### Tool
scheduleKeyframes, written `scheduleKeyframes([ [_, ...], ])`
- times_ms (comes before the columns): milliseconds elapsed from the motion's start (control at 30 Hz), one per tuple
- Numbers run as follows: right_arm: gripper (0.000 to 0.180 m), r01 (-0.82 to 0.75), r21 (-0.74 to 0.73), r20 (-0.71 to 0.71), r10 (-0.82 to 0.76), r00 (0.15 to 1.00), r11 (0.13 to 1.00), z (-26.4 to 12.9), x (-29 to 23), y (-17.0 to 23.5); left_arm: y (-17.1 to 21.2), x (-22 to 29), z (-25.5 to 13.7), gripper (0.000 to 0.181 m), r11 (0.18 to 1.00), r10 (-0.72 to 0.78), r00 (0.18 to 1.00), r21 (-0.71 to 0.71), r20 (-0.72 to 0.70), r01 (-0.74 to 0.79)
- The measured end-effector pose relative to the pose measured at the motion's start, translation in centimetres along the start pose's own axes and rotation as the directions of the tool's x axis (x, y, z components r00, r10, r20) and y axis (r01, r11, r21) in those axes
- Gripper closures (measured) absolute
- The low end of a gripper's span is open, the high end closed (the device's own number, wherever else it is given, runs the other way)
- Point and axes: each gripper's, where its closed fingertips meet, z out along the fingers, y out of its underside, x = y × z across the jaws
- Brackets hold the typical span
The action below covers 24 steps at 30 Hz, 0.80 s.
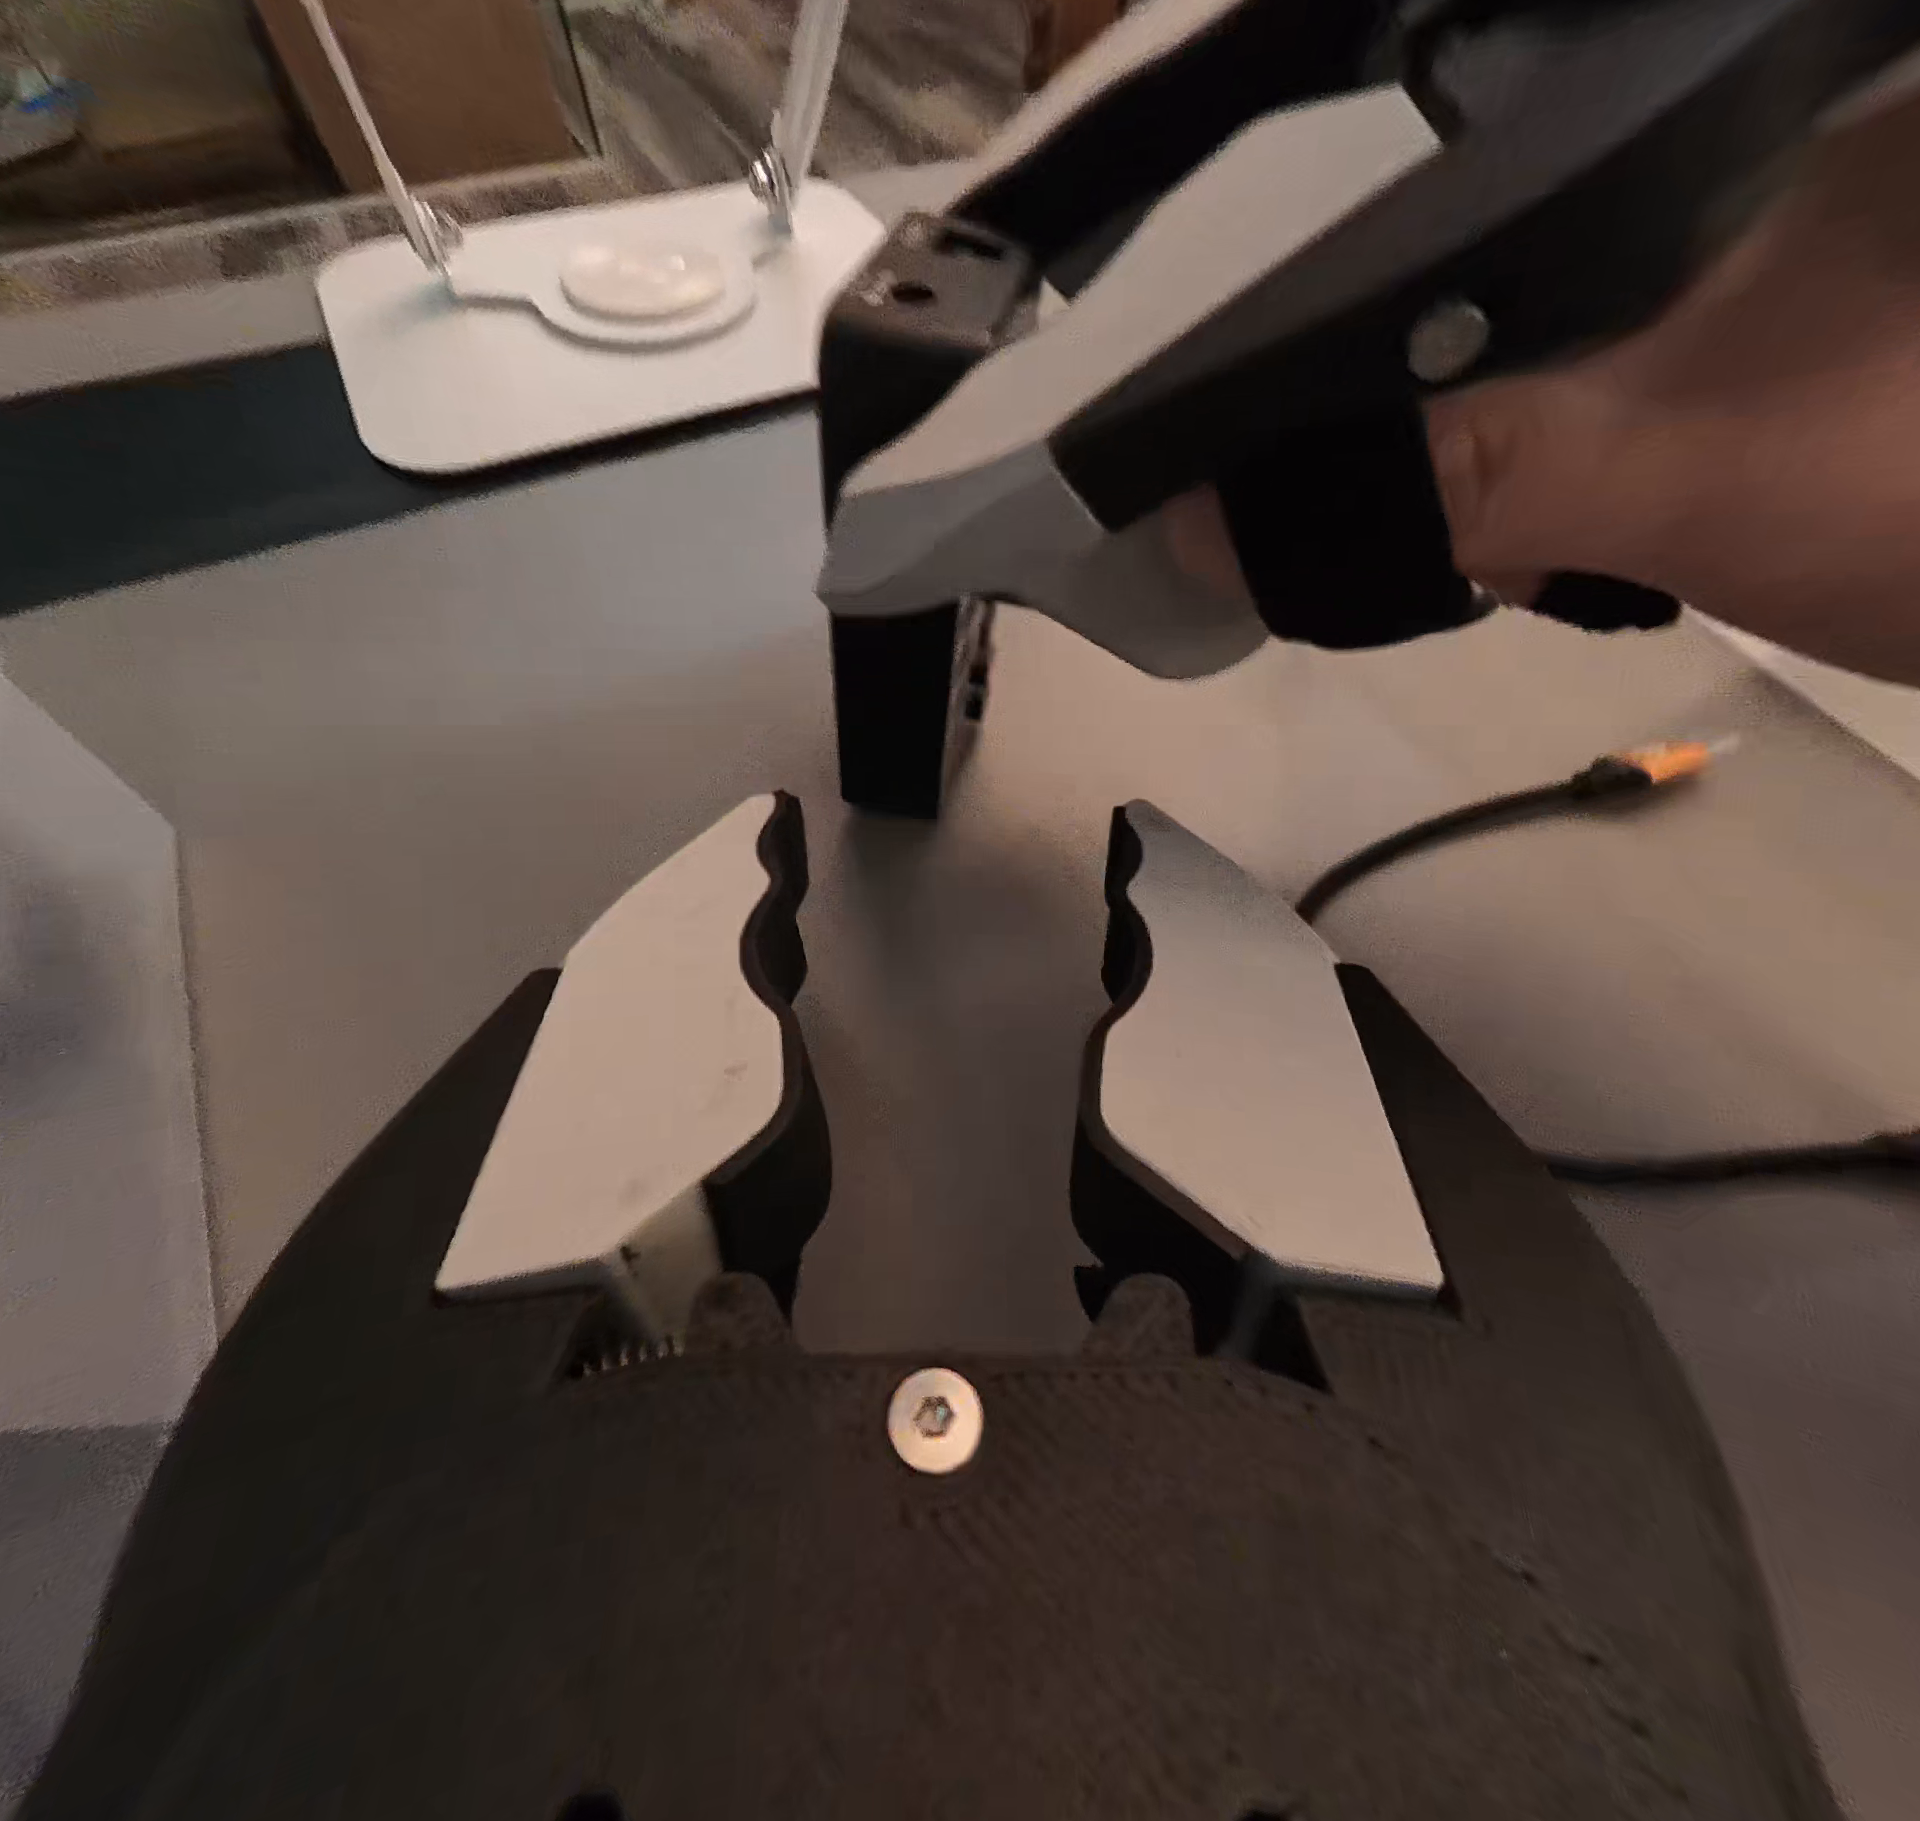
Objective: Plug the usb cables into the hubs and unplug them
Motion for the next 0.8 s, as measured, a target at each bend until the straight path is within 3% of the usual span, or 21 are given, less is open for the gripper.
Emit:
scheduleKeyframes([
  [100, 0.116, 0.030, 0.014, -0.016, -0.030, 0.999, 0.999, 0.3, -0.3, 0.0, 1.0, 0.5, -0.5, 0.132, 0.999, -0.012, 1.000, -0.043, -0.015, 0.011],
  [167, 0.116, 0.044, 0.002, -0.017, -0.044, 0.999, 0.999, 0.4, -0.4, 0.0, 1.3, 1.2, -0.8, 0.145, 0.997, -0.038, 0.998, -0.069, -0.054, 0.034],
  [800, 0.106, 0.086, -0.131, 0.035, -0.082, 0.996, 0.988, 0.6, -0.9, 0.5, 2.2, 1.5, -0.6, 0.136, 0.989, -0.086, 0.991, -0.130, -0.102, 0.073],
])
